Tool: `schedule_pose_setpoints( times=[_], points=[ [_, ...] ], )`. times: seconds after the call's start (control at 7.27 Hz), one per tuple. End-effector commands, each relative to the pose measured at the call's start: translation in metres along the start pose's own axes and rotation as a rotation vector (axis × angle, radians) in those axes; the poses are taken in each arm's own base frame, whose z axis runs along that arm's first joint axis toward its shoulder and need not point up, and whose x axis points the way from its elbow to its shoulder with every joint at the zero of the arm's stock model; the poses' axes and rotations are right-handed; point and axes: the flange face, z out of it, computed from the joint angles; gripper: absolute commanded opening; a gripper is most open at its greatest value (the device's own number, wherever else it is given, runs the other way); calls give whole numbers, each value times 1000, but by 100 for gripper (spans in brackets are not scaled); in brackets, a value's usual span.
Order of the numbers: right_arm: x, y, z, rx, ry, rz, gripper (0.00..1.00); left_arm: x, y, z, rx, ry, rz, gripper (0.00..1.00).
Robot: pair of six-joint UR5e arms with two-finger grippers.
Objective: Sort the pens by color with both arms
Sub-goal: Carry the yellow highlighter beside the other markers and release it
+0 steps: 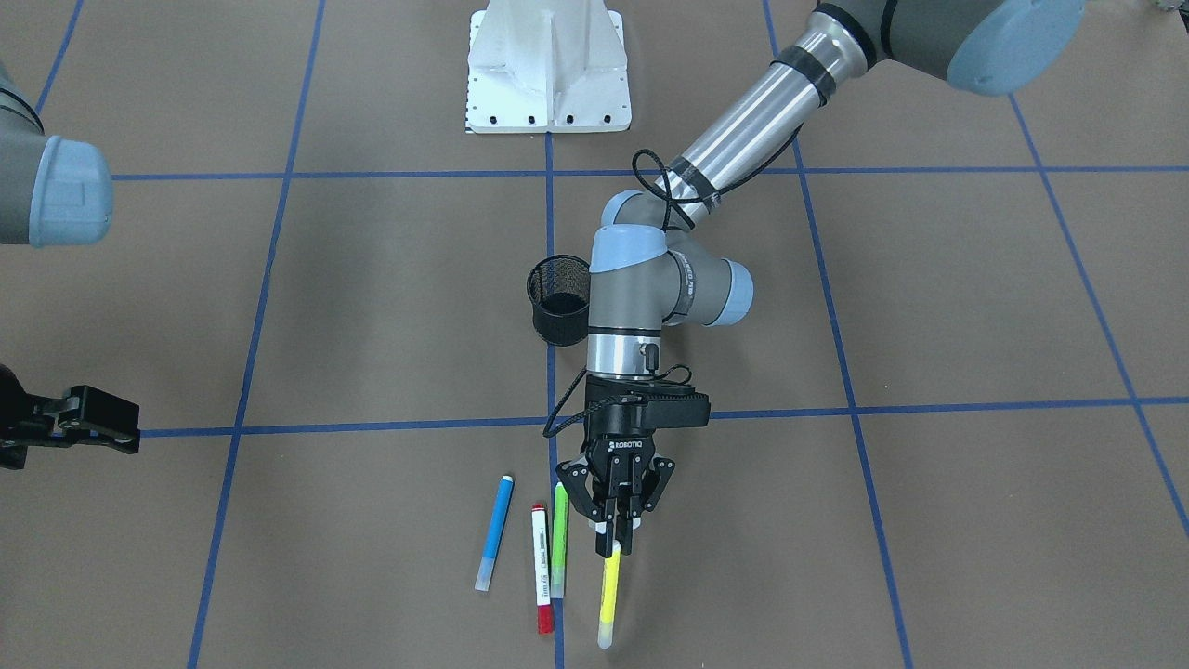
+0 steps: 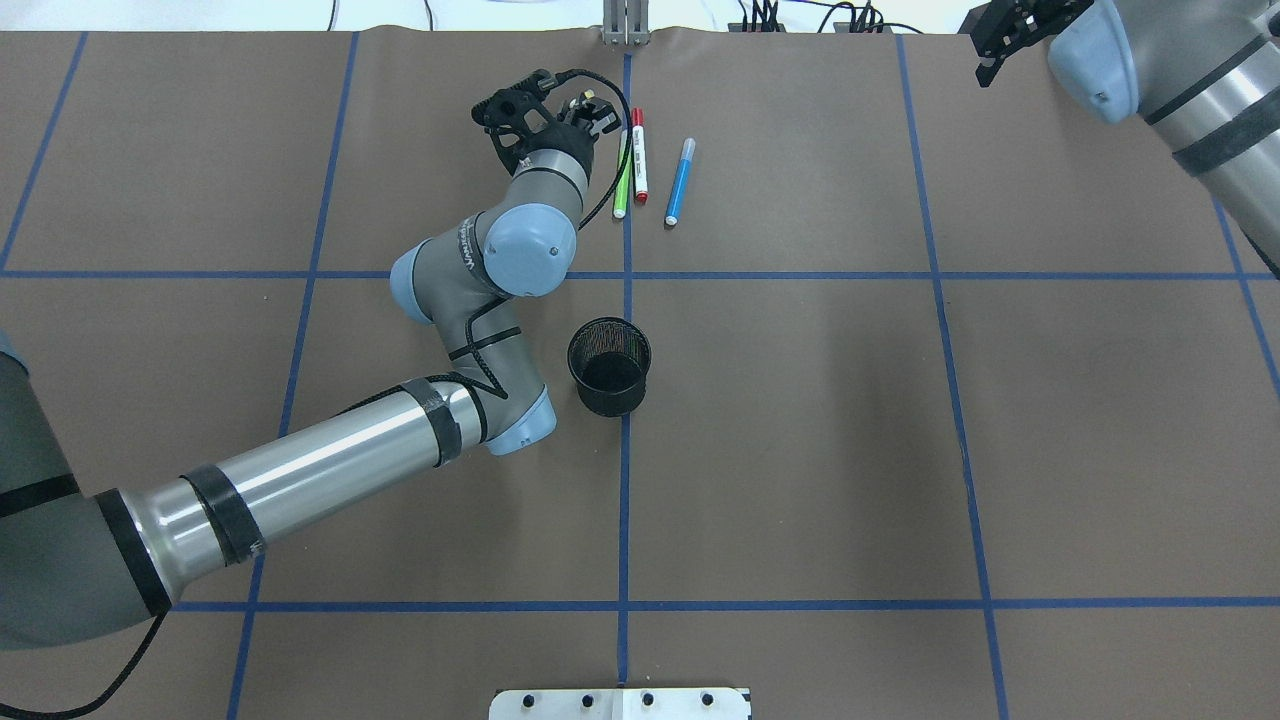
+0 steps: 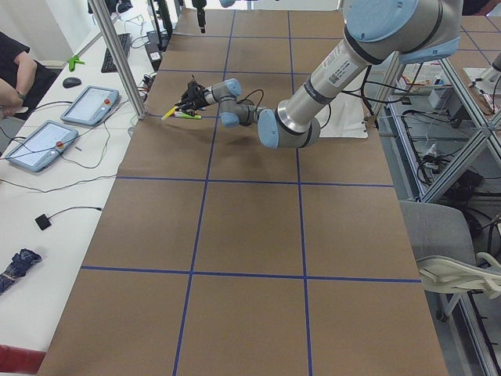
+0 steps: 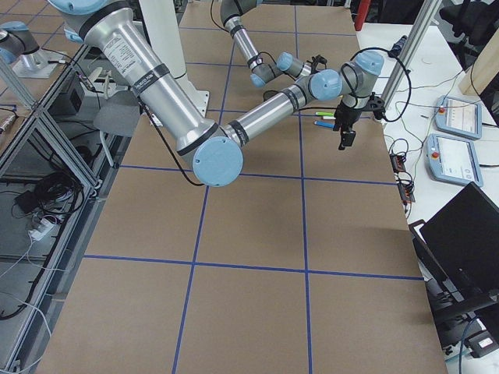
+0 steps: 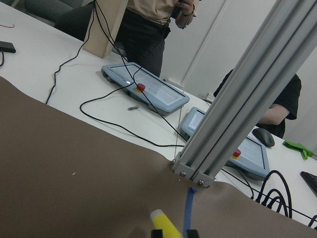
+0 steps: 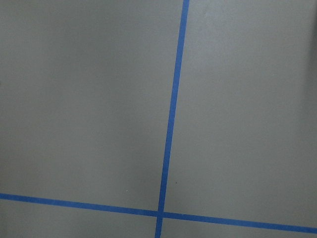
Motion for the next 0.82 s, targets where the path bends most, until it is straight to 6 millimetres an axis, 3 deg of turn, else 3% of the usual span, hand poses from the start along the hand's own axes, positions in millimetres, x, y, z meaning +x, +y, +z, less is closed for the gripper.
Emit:
schedule_pose_setpoints(
  times=[0.0,0.14,0.27,0.41,0.55,0.69],
  points=[
    [0,-1,-3,4,-4,-1,100,5,-1,-3,-29,17,9,100],
    [-2,0,-6,7,-11,-5,100,14,-7,-8,-37,40,188,100],
    [4,1,-4,1,-8,4,100,-12,-14,-6,-26,26,350,100],
    [13,0,-6,1,-4,19,100,-37,-15,-4,-21,8,363,100],
    [38,0,-21,-3,6,73,100,-63,-20,-5,-17,-10,380,100],
    [52,1,-22,-2,13,50,100,-58,-46,-1,-34,8,397,100]
  ],
)
